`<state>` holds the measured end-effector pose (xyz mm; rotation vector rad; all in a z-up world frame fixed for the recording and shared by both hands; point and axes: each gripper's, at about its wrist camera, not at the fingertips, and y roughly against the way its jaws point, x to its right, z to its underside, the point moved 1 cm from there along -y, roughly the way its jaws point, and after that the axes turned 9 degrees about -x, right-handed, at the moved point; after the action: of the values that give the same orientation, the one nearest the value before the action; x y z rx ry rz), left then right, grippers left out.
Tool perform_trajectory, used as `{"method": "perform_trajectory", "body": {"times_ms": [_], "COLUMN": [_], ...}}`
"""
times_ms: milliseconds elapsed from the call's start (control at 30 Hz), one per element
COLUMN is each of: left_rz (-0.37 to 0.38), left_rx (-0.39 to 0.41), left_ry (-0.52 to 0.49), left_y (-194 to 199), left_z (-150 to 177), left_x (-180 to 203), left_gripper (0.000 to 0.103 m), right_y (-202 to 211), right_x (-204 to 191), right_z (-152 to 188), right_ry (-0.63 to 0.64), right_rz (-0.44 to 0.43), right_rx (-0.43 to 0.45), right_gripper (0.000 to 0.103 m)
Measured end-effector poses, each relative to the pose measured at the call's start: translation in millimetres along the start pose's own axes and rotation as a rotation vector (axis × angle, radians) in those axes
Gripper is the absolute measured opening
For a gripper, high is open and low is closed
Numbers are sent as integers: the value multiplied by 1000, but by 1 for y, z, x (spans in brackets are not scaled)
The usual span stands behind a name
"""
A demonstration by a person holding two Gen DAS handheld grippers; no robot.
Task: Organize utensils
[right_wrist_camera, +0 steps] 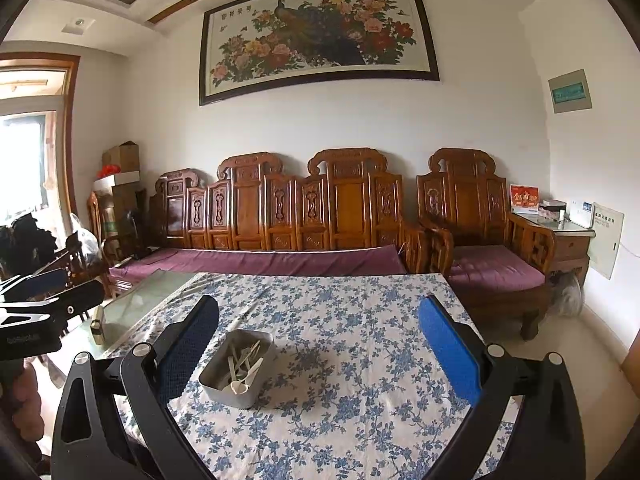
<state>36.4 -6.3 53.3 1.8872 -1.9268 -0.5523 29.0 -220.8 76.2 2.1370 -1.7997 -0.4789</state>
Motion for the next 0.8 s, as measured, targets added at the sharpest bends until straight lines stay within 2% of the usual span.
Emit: {"method": "perform_trajectory", "body": {"times_ms": [800], "left_rz": [12], "left_rx": [8], "left_ry": [-5], "left_y": [3], "left_z": [4], "left_x": [2], "left_gripper": [95], "right_y": [-3], "right_x": [1], "right_z": [6], "right_ry": [2], "right_rz": [-4], "right_rx": [-13], "right_gripper": [101]}}
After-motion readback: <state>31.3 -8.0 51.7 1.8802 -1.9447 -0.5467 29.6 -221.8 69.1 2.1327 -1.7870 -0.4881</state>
